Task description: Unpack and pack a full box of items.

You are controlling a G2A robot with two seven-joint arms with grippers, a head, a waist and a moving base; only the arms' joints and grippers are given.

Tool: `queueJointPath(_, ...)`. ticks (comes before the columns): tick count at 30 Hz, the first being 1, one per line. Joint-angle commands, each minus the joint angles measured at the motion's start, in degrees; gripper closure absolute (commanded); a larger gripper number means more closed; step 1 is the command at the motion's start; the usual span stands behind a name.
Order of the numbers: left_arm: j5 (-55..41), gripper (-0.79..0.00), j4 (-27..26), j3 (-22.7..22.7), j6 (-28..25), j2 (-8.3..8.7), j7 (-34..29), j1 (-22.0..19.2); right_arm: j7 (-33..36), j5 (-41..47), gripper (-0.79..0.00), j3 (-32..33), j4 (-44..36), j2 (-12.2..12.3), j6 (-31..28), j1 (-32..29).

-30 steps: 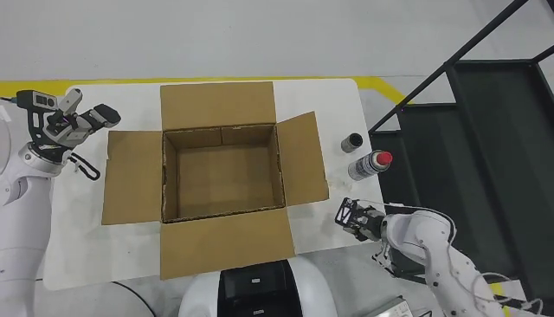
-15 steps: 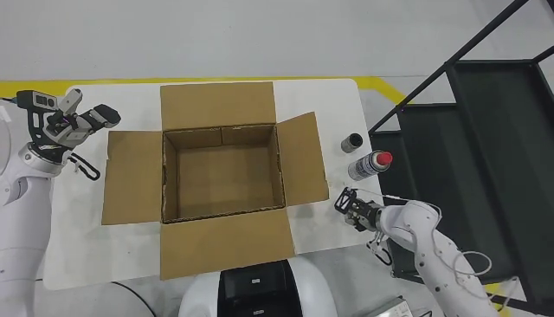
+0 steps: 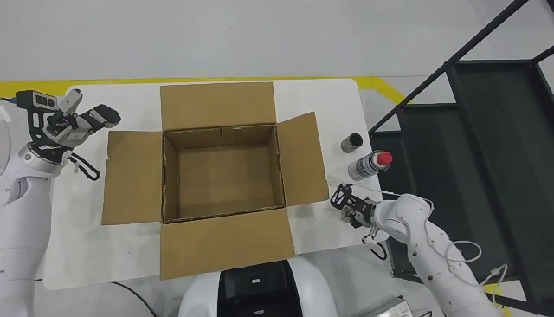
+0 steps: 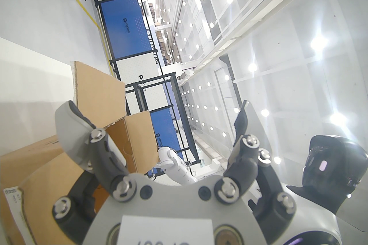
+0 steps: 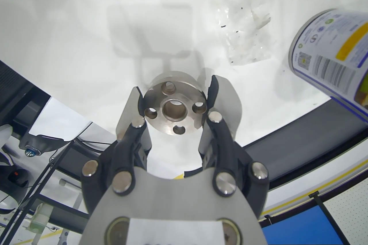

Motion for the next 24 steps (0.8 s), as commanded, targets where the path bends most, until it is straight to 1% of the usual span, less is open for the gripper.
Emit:
queueJointPath(1,0.0,-0.785,0.0,0.0,0.0,0.0,0.0,0.0,-0.2,0.2,-0.785,0.0,0.0,0.0,0.2,0.0)
queueJointPath(5,0.0,-0.785,0.0,0.0,0.0,0.0,0.0,0.0,-0.6,-0.2,-0.785,0.9,-1.9,0.4,-1.1,-1.5)
queueJointPath(8,0.0,-0.785,0.0,0.0,0.0,0.0,0.0,0.0,-1.5,0.0,-0.785,2.7,-4.2,0.9,-2.0,-3.6)
queueJointPath(10,0.0,-0.785,0.0,0.0,0.0,0.0,0.0,0.0,-2.6,0.3,-0.785,4.2,-6.4,1.3,-3.9,-5.6)
queueJointPath(14,0.0,-0.785,0.0,0.0,0.0,0.0,0.0,0.0,-6.1,1.9,-0.785,9.6,-9.7,2.2,-7.8,-10.6)
queueJointPath(17,0.0,-0.785,0.0,0.0,0.0,0.0,0.0,0.0,-7.7,3.1,-0.785,13.5,-9.6,2.8,-9.3,-13.6)
queueJointPath(19,0.0,-0.785,0.0,0.0,0.0,0.0,0.0,0.0,-7.1,2.3,-0.785,14.9,-8.8,3.0,-9.1,-14.3)
queueJointPath(21,0.0,-0.785,0.0,0.0,0.0,0.0,0.0,0.0,-8.2,3.6,-0.785,14.8,-7.8,3.1,-9.8,-14.2)
queueJointPath(24,0.0,-0.785,0.0,0.0,0.0,0.0,0.0,0.0,-8.3,3.2,-0.785,13.8,-6.8,3.1,-10.3,-13.1)
